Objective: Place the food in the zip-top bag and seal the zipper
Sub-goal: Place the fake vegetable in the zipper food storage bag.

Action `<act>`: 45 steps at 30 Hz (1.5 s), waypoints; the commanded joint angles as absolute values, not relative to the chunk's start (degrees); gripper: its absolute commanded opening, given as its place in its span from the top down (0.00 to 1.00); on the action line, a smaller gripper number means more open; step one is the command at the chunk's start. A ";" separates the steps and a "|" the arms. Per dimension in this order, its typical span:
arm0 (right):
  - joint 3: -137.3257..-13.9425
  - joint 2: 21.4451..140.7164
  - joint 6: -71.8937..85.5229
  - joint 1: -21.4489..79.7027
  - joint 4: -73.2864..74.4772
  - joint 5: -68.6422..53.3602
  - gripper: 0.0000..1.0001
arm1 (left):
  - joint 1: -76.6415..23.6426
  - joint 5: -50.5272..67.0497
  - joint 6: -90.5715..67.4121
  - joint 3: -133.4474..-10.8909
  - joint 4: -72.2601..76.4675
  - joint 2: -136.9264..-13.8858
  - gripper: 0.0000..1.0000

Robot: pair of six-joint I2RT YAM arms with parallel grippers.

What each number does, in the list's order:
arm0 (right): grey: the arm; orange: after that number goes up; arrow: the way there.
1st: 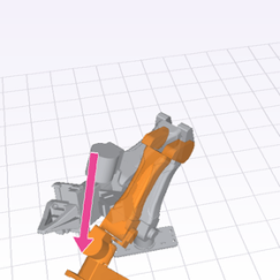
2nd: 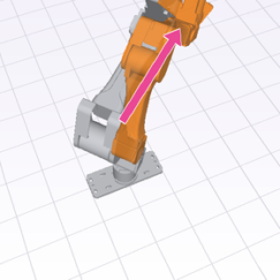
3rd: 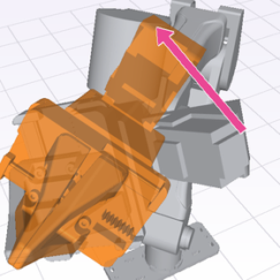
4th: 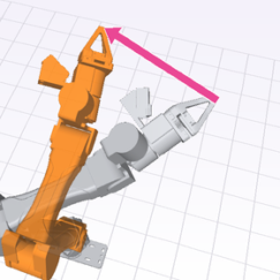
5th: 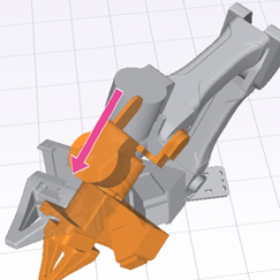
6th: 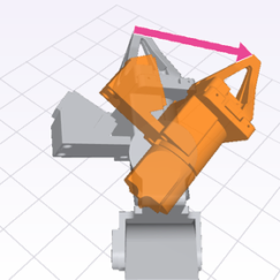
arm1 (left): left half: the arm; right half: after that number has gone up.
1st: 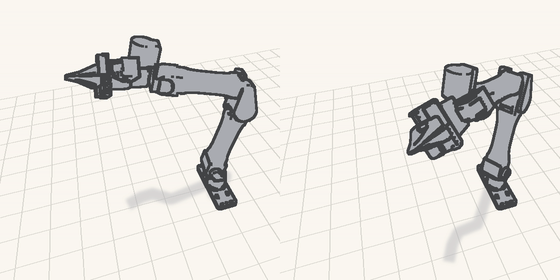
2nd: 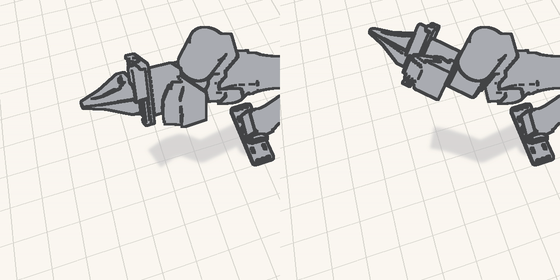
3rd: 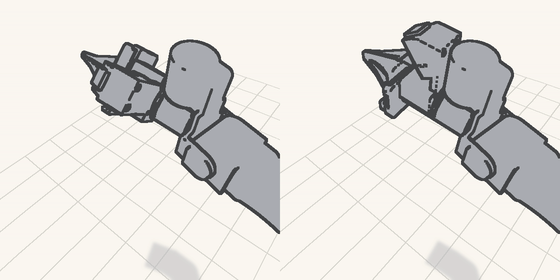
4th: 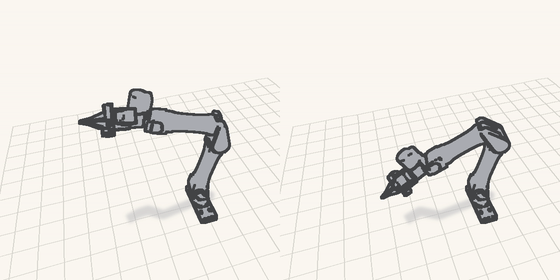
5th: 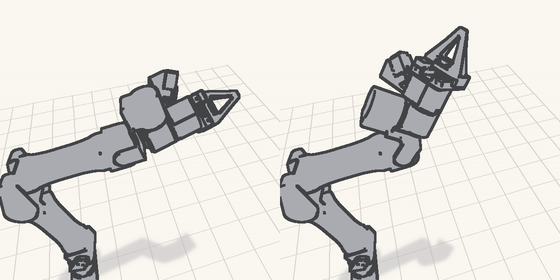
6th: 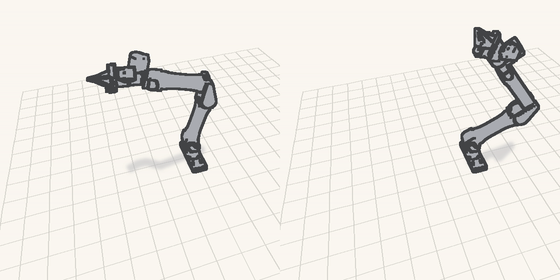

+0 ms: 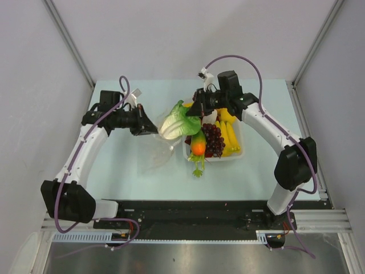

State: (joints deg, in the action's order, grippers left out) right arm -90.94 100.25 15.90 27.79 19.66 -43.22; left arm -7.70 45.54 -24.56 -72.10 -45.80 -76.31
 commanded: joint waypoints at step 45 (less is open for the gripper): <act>-83.94 92.74 -30.62 62.31 -5.12 40.44 1.00 | -1.49 62.84 -55.01 -56.96 -14.51 -72.07 1.00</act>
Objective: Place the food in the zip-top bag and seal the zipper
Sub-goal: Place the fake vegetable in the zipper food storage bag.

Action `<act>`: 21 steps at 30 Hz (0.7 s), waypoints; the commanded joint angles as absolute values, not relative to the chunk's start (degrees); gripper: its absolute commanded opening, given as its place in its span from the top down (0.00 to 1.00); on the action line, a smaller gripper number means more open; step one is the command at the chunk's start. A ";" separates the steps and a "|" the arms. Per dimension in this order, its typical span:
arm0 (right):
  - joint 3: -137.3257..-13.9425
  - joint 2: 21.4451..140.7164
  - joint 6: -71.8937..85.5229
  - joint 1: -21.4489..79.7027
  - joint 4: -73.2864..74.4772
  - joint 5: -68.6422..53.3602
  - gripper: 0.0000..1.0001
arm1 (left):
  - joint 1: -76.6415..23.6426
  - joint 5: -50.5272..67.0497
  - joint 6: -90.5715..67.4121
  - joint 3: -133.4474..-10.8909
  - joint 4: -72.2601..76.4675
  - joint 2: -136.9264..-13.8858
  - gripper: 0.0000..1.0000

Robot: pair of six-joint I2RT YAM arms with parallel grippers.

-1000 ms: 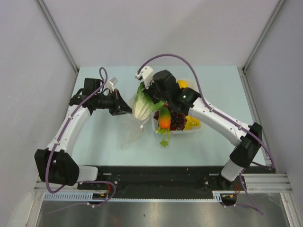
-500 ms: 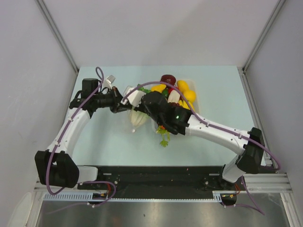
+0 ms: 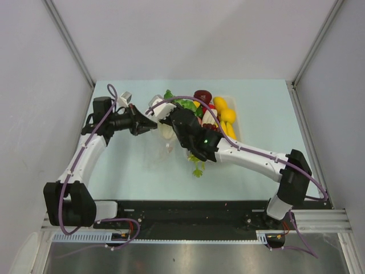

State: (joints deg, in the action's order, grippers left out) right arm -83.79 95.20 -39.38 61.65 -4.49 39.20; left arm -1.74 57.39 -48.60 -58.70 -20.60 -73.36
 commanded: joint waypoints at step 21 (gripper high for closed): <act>-86.57 91.32 -6.68 50.64 20.39 -20.73 1.00 | -2.90 63.37 -65.39 -49.22 -0.53 -72.86 1.00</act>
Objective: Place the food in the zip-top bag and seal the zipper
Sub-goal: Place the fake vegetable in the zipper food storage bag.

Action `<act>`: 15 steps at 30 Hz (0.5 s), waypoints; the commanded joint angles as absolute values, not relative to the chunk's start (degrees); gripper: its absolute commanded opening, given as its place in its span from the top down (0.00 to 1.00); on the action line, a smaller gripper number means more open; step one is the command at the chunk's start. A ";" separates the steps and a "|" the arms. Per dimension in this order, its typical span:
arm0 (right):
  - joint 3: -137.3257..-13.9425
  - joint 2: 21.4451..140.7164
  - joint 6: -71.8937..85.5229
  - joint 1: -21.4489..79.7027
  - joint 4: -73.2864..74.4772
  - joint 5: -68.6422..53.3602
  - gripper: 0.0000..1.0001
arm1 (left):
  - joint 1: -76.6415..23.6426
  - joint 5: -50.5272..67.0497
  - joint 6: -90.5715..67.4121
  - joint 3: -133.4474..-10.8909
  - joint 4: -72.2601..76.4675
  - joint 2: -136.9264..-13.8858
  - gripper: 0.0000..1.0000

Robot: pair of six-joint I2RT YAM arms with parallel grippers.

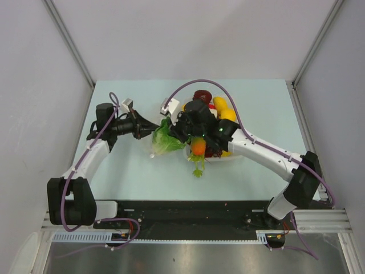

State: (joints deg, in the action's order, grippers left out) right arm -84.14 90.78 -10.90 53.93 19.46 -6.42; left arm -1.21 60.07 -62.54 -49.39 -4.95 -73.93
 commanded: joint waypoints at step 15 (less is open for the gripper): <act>-87.63 90.88 -10.90 46.41 21.36 -23.73 0.13 | -2.81 69.78 -68.82 -48.61 8.08 -73.74 1.00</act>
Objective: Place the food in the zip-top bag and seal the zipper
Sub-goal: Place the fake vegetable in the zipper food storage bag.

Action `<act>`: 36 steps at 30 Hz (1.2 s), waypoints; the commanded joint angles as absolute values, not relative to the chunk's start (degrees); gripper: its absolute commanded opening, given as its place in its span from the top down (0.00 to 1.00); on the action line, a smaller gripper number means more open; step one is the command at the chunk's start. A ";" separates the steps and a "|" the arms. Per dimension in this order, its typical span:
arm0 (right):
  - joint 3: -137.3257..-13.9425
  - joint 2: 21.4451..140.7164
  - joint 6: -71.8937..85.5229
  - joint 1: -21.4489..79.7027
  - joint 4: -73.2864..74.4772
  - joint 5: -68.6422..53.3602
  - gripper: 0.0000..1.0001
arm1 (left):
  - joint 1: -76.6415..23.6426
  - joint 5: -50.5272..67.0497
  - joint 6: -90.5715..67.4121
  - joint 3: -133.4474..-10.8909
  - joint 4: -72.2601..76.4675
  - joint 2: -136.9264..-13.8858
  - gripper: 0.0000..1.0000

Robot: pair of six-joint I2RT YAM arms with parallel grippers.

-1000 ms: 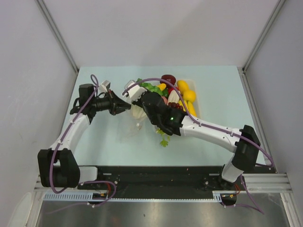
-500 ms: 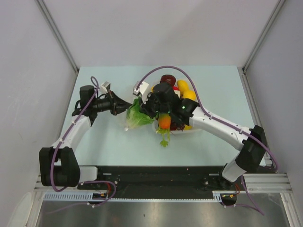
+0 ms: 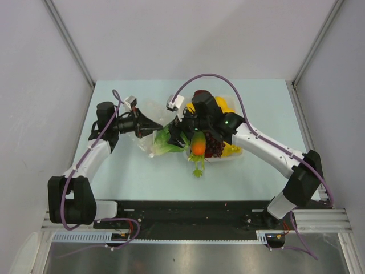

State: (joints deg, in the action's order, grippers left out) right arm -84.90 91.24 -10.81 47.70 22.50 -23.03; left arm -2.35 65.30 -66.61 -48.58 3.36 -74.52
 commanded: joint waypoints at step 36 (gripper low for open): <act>-76.29 96.32 -42.97 50.44 11.77 -23.12 0.37 | -2.72 71.10 -71.02 -46.05 11.16 -74.88 1.00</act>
State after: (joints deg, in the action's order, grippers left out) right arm -76.66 95.44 -38.61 48.84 13.76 -21.39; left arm -2.50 69.25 -70.57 -45.69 8.49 -74.78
